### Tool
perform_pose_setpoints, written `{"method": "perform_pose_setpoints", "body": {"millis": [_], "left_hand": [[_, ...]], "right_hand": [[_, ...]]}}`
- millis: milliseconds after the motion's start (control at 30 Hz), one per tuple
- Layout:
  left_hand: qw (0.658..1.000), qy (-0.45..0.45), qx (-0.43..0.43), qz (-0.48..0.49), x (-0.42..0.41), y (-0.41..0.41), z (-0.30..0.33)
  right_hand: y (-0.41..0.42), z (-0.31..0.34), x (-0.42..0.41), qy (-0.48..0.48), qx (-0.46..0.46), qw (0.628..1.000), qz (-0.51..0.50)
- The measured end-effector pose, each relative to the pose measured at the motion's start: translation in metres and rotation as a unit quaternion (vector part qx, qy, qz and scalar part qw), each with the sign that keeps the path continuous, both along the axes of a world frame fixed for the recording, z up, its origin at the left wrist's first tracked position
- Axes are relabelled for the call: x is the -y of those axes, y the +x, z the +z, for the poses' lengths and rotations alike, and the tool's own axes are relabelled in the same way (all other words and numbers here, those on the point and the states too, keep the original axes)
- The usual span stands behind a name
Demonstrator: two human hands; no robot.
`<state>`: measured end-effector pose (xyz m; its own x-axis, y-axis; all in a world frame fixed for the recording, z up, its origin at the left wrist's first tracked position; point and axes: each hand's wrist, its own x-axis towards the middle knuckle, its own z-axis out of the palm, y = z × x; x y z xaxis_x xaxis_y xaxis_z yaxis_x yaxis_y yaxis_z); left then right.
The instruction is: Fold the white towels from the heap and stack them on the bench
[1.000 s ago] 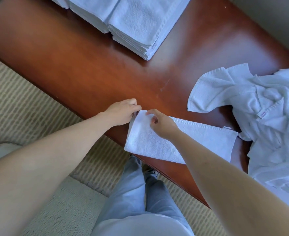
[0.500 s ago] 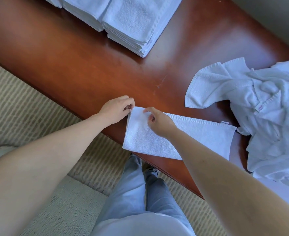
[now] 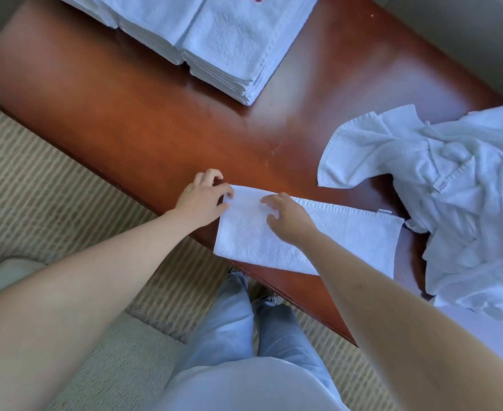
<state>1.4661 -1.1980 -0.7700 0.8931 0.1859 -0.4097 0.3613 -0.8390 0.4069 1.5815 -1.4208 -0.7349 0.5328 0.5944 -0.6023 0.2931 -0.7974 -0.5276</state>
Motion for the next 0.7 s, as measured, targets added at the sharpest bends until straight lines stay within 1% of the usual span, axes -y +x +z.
{"method": "perform_pose_setpoints", "body": {"millis": [100, 200, 300, 433, 533, 600, 633, 700], "left_hand": [[0.999, 0.045, -0.022, -0.017, 0.018, 0.013, 0.016], [0.997, 0.051, -0.033, -0.055, 0.047, 0.034, 0.033], [0.995, 0.025, -0.036, -0.092, 0.081, 0.058, 0.043], [0.986, -0.015, -0.037, -0.159, 0.143, 0.095, 0.048], [0.973, -0.076, -0.103, -0.192, 0.192, 0.113, 0.043], [0.965, -0.089, -0.14, -0.204, 0.219, 0.118, 0.036], [0.967, -0.077, -0.139, -0.199, 0.229, 0.121, 0.032], [0.978, -0.02, -0.112, -0.174, 0.245, 0.126, 0.026]], "right_hand": [[0.006, 0.011, 0.036, -0.037, 0.016, 0.998, -0.04], [0.013, 0.02, 0.079, -0.071, 0.012, 0.991, -0.113], [0.017, 0.027, 0.121, -0.107, 0.009, 0.982, -0.155], [0.015, 0.028, 0.187, -0.117, -0.008, 0.97, -0.215], [0.009, 0.019, 0.23, -0.121, -0.048, 0.963, -0.236], [0.006, 0.012, 0.258, -0.12, -0.044, 0.958, -0.255], [0.004, 0.009, 0.271, -0.121, -0.035, 0.955, -0.267], [0.0, 0.006, 0.295, -0.129, -0.028, 0.946, -0.296]]}}
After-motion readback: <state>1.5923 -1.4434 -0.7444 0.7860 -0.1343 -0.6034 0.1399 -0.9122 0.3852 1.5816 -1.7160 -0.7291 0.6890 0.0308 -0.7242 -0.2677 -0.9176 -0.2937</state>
